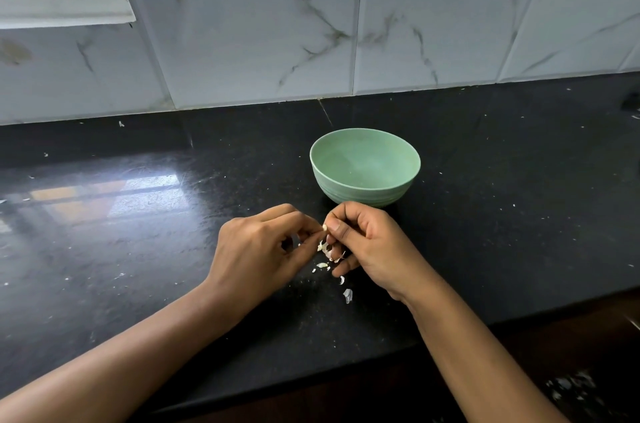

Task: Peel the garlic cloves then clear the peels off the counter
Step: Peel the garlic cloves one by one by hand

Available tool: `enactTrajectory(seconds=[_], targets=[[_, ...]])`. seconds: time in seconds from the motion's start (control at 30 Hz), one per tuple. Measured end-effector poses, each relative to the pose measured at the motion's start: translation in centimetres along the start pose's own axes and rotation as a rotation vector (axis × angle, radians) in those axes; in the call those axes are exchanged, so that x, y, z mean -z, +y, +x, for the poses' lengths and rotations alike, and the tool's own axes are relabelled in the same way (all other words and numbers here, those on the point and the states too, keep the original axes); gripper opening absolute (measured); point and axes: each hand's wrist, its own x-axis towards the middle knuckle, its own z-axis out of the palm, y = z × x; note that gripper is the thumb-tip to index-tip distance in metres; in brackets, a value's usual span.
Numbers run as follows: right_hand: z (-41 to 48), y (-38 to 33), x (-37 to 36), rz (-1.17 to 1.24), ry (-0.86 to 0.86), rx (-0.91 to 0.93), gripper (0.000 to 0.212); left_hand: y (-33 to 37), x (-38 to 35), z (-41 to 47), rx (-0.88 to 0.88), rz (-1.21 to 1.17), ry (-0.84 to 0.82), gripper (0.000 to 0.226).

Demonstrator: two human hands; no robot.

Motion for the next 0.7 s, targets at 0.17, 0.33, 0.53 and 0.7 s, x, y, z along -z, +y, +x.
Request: enactTrajectory(seconds=[0.17, 0.33, 0.53, 0.7], targets=[[0.0, 0.5, -0.1, -0.234, 0.081, 0.116, 0.013, -0.1, 0.0, 0.0, 0.016, -0.007, -0.016, 0.014], [0.0, 1.0, -0.2, -0.435, 0.148, 0.319, 0.008, -0.2, -0.2, 0.2, 0.108, -0.083, -0.013, 0.012], [-0.1, 1.3, -0.1, -0.420, 0.316, 0.404, 0.003, 0.0, -0.2, 0.5, 0.206, -0.270, -0.042, 0.010], [-0.4, 1.0, 0.2, -0.396, 0.305, 0.445, 0.016, 0.1, -0.4, 0.6, 0.320, -0.453, -0.114, 0.005]])
